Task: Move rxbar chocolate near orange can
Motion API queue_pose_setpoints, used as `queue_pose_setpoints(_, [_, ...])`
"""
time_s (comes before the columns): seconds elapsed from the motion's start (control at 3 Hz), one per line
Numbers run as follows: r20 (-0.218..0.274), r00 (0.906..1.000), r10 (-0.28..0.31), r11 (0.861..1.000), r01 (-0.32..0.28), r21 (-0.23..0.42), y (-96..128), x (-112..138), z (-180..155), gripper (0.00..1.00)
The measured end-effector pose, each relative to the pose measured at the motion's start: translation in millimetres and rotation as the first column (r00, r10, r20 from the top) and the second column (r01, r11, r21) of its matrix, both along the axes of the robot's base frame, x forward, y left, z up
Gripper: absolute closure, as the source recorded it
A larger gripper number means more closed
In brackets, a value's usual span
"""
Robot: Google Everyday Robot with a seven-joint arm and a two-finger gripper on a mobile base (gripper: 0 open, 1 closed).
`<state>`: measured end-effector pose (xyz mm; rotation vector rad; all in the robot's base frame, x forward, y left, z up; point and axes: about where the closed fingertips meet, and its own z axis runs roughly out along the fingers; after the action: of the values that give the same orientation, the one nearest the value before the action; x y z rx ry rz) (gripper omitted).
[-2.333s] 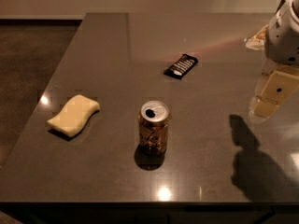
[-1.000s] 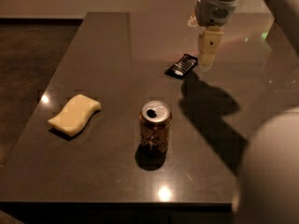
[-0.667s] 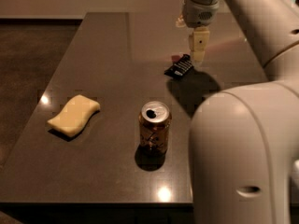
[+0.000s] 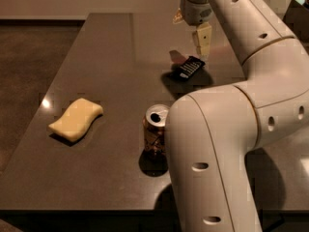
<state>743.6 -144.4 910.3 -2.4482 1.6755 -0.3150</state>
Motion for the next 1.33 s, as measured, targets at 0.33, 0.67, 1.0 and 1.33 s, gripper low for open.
queue_pose_setpoints(0.33, [-0.025, 0.9973, 0.068, 0.995, -0.070, -0.072, -5, 6, -14, 0.00])
queue_pose_setpoints(0.67, [-0.067, 0.9927, 0.100, 0.986, -0.108, -0.127, -15, 7, -30, 0.00])
queue_pose_setpoints(1.0, [-0.113, 0.9824, 0.149, 0.976, -0.164, -0.140, -15, 4, -44, 0.00])
queue_pose_setpoints(1.33, [-0.139, 0.9667, 0.215, 0.967, -0.231, -0.111, -4, -3, -47, 0.00])
